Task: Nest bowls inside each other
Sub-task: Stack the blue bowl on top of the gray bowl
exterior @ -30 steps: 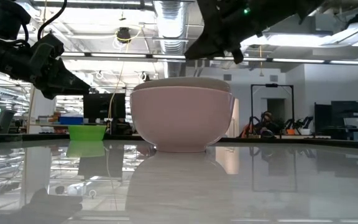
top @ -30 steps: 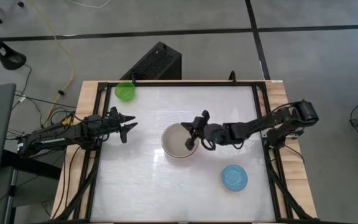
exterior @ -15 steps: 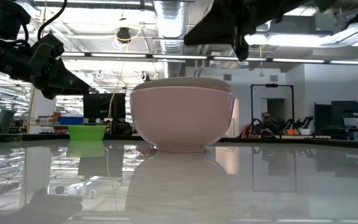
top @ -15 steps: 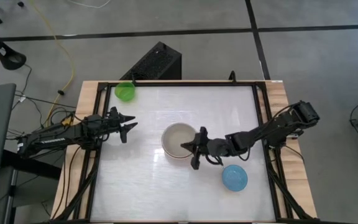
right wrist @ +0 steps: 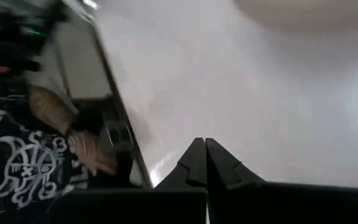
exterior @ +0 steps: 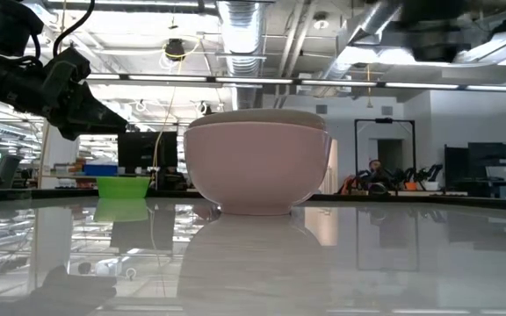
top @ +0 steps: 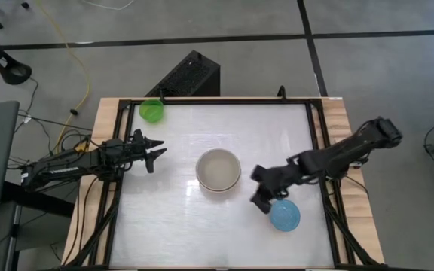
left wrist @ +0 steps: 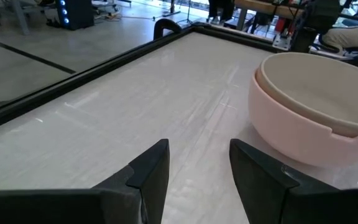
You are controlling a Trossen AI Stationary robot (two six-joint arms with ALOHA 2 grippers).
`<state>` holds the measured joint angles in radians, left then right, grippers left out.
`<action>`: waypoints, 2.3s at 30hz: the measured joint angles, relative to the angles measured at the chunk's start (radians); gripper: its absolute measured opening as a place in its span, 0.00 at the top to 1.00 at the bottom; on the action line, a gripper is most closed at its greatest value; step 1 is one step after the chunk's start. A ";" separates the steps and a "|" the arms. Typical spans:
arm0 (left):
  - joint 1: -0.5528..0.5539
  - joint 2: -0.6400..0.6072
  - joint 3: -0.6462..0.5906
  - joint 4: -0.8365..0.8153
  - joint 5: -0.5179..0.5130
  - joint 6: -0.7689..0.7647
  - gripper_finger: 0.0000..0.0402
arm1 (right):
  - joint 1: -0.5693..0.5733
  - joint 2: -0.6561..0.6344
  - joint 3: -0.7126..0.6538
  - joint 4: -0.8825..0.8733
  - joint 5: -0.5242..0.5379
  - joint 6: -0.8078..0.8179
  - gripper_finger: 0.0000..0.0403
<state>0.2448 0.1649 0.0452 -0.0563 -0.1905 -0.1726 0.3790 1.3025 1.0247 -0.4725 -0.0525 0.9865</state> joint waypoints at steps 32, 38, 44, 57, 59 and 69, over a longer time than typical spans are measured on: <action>0.000 0.000 0.000 0.000 0.000 0.000 0.61 | 0.282 0.026 -0.190 -0.418 -0.055 0.703 0.29; 0.000 0.000 0.000 0.000 0.000 0.000 0.61 | 0.281 0.026 -0.271 -0.349 -0.052 0.682 0.29; 0.000 0.000 0.000 0.000 0.000 0.000 0.61 | 0.276 0.026 -0.278 -0.307 -0.017 0.617 0.33; 0.000 0.000 0.000 0.000 0.000 0.000 0.61 | 0.268 0.015 -0.278 -0.311 0.021 0.525 0.95; 0.000 0.000 0.000 0.000 0.000 0.000 0.61 | 0.265 -0.010 -0.279 -0.312 0.021 0.525 0.94; 0.000 0.000 0.000 0.000 0.000 0.000 0.61 | 0.260 -0.177 -0.194 -0.301 0.242 0.527 0.98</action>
<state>0.2447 0.1650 0.0454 -0.0563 -0.1905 -0.1726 0.6388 1.1258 0.8302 -0.7740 0.1895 1.5138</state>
